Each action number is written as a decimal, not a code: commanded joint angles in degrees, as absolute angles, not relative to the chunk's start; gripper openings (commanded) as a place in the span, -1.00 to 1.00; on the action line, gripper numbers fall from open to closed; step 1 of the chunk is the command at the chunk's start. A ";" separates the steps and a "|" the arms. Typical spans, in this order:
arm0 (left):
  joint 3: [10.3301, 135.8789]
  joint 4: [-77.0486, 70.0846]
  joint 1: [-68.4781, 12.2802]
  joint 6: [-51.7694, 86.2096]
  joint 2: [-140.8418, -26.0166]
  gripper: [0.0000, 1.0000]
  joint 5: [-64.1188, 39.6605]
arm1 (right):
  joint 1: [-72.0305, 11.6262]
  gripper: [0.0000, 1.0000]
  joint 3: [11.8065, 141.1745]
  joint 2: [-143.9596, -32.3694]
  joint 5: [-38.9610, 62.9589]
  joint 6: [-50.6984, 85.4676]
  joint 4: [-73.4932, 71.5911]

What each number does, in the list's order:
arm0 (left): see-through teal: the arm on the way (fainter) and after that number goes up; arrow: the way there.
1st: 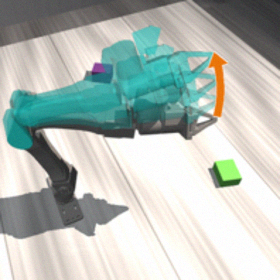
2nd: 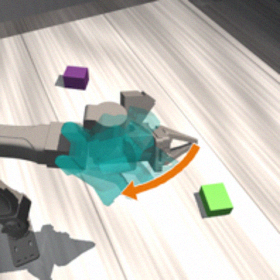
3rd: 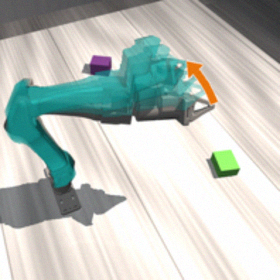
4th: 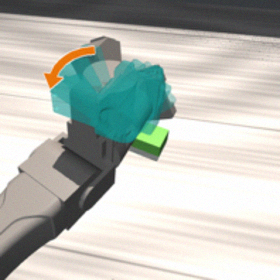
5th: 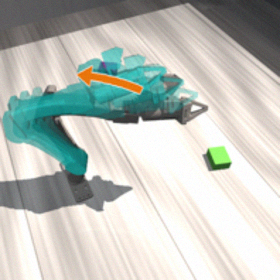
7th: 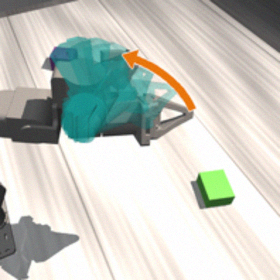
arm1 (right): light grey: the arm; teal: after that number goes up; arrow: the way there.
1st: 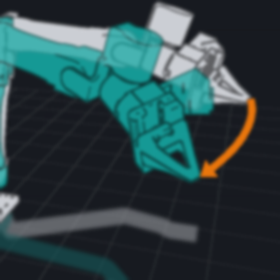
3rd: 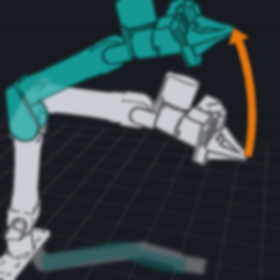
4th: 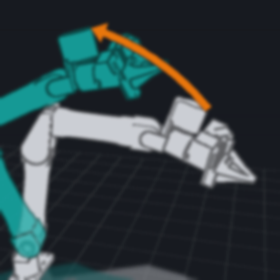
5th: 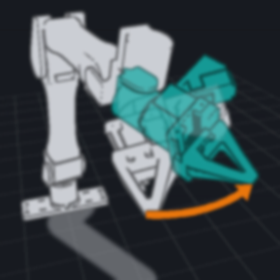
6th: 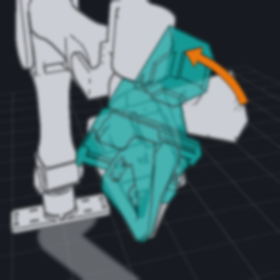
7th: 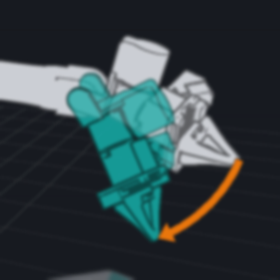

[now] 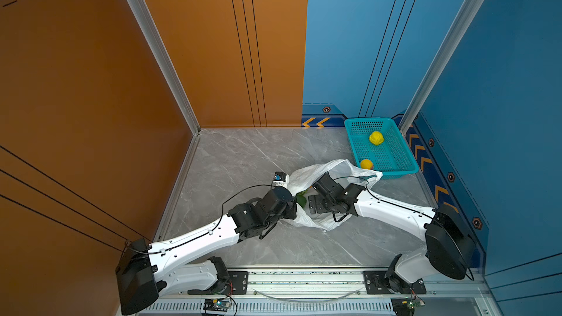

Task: Untie the knot of the plastic bag and take out the fruit
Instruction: Pick up the fruit from the plastic bag.

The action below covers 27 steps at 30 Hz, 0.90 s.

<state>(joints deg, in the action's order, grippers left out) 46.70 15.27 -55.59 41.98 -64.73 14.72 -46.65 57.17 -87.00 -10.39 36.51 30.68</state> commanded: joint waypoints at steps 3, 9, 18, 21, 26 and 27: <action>47.52 14.08 -56.35 40.50 -64.60 -1.00 13.58 | -45.52 0.99 56.69 -87.64 -18.80 37.22 28.20; 47.60 13.76 -56.36 40.06 -65.21 -1.00 12.76 | -43.90 0.99 56.37 -90.15 -19.30 36.47 26.00; 48.08 13.69 -56.40 39.56 -66.17 -1.00 11.85 | -40.62 1.00 56.46 -93.78 -17.15 36.08 22.38; 48.10 13.63 -56.37 39.47 -66.26 -1.00 11.85 | -40.65 1.00 57.12 -95.54 -15.41 35.87 22.07; 47.83 13.71 -56.38 39.39 -66.52 -1.00 11.69 | -40.60 0.98 58.30 -97.87 -12.25 35.79 21.19; 47.71 13.71 -56.33 39.38 -66.66 -1.00 11.60 | -40.61 0.97 58.64 -98.21 -11.96 35.77 21.19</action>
<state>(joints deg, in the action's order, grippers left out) 46.70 13.91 -55.59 40.42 -66.17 12.78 -40.71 56.84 -97.23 -13.87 36.23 21.82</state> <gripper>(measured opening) 0.045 0.987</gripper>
